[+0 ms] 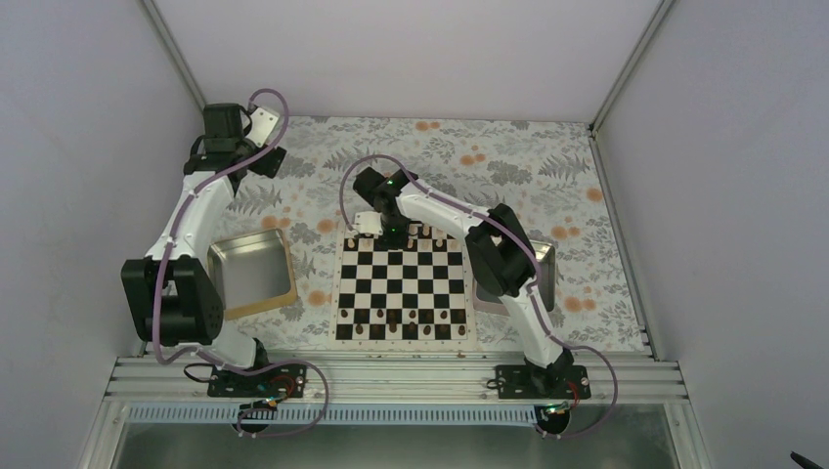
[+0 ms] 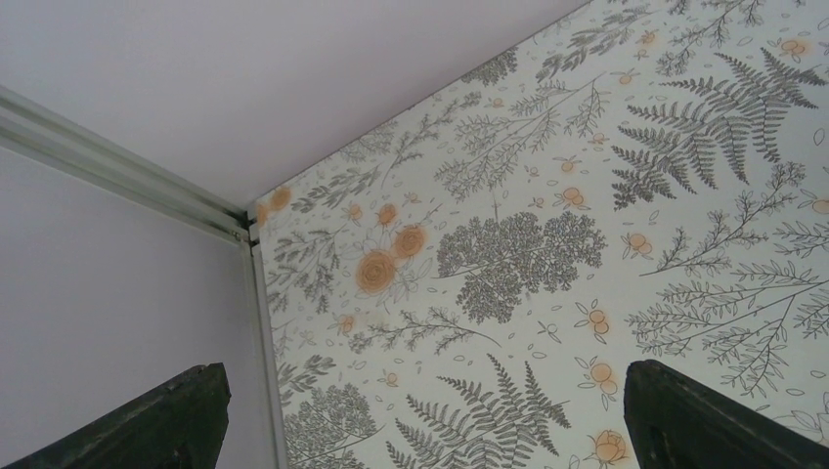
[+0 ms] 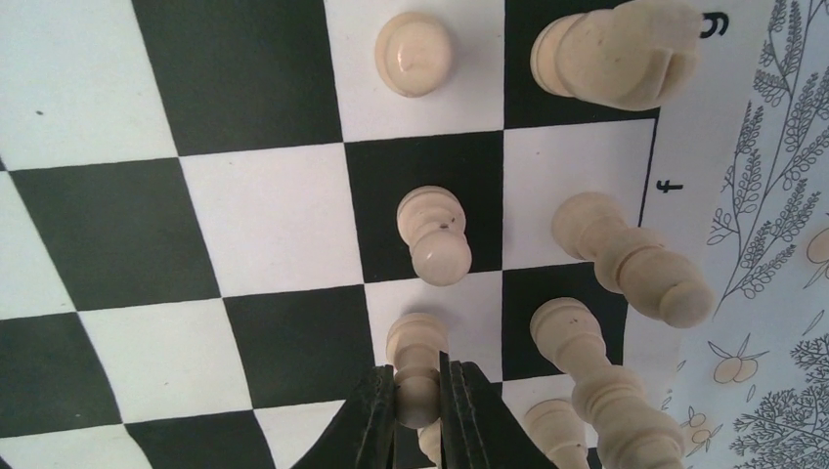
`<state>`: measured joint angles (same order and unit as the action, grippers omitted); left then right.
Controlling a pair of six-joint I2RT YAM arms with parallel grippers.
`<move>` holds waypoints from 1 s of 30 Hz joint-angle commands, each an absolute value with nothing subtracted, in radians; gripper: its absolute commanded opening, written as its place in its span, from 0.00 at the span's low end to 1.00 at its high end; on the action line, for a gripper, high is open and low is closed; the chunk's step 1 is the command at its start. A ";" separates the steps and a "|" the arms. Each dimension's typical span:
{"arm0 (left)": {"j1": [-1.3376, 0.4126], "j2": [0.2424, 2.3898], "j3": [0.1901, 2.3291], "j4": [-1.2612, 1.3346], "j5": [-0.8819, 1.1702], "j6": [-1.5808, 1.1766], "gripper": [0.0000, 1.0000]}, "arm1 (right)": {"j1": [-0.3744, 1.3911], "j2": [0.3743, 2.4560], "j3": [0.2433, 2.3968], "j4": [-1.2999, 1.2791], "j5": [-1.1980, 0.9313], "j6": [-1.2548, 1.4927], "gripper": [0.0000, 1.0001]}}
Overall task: Set up the chess pieces on the board
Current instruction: Place the chess piece on the chessboard.
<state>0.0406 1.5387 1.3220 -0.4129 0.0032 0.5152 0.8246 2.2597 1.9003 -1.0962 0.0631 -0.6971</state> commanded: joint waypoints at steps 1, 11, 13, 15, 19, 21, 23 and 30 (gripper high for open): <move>0.033 1.499 1.318 -0.393 0.021 0.515 1.00 | 0.826 2.277 1.915 -1.088 0.083 -0.678 0.11; 0.032 1.495 1.316 -0.397 0.032 0.515 1.00 | 0.822 2.277 1.906 -1.080 0.092 -0.675 0.12; 0.032 1.494 1.315 -0.397 0.034 0.515 1.00 | 0.821 2.277 1.905 -1.074 0.097 -0.675 0.12; 0.030 1.494 1.315 -0.399 0.037 0.516 1.00 | 0.822 2.277 1.905 -1.074 0.097 -0.674 0.14; 0.031 1.491 1.315 -0.405 0.048 0.518 1.00 | 0.821 2.275 1.907 -1.071 0.099 -0.669 0.23; 0.031 1.490 1.313 -0.403 0.048 0.518 1.00 | 0.821 2.272 1.910 -1.068 0.101 -0.665 0.31; 0.031 1.489 1.313 -0.404 0.050 0.520 1.00 | 0.821 2.266 1.913 -1.073 0.097 -0.665 0.32; 0.031 1.475 1.309 -0.396 0.047 0.520 1.00 | 0.821 2.196 1.948 -1.117 0.090 -0.650 0.43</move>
